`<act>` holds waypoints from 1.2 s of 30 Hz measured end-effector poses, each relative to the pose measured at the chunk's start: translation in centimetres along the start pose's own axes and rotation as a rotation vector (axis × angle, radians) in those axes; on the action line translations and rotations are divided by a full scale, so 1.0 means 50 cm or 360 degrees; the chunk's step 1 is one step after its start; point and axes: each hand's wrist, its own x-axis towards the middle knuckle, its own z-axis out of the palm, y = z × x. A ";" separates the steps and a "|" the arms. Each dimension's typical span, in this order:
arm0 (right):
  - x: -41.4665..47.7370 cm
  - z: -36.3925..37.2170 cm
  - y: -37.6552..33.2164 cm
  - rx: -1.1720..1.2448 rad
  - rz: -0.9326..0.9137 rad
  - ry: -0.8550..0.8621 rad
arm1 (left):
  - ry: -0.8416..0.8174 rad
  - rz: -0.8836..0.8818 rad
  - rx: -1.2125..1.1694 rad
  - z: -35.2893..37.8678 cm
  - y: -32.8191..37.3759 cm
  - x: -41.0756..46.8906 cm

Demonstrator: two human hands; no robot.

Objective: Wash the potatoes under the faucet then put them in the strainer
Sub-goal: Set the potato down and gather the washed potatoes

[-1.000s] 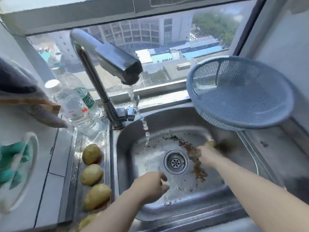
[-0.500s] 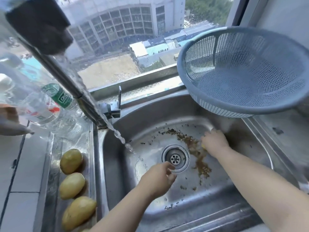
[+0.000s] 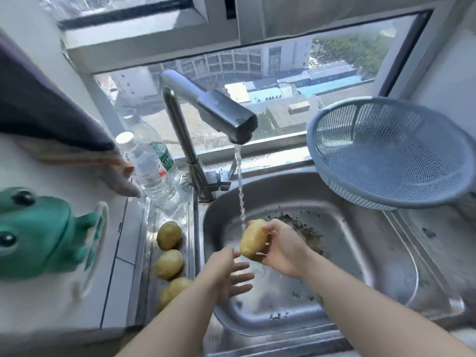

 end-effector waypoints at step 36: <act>-0.040 0.092 -0.099 -0.0730 -0.0191 -0.0151 | 0.0138 0.1450 0.0854 -0.023 0.095 -0.076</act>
